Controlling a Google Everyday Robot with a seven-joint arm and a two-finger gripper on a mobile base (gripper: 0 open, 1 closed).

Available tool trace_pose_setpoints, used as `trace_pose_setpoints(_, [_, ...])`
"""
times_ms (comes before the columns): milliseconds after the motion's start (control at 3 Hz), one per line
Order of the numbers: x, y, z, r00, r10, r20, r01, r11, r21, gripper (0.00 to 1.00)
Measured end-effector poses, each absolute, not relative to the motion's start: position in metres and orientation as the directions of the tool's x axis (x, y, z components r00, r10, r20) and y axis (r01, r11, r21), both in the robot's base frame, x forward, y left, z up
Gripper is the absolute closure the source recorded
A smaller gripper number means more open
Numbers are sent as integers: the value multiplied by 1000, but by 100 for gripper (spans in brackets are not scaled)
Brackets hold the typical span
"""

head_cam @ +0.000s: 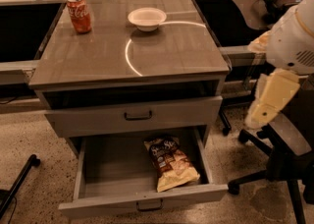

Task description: Pick brown chip bag from middle drawer and place on counter

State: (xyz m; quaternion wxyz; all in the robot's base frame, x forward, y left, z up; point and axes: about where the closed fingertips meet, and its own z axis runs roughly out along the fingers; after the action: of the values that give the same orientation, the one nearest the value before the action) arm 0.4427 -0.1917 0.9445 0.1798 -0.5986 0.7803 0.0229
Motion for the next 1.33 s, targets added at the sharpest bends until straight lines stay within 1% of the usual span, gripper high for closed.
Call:
trace_pose_setpoints(333, [447, -167, 917, -218, -894, -391, -953, 281, -111, 0])
trace_pose_setpoints(667, [447, -167, 917, -218, -894, -391, -953, 281, -111, 0])
trace_pose_setpoints(1333, [451, -125, 851, -249, -891, -379, -955, 292, -59, 0])
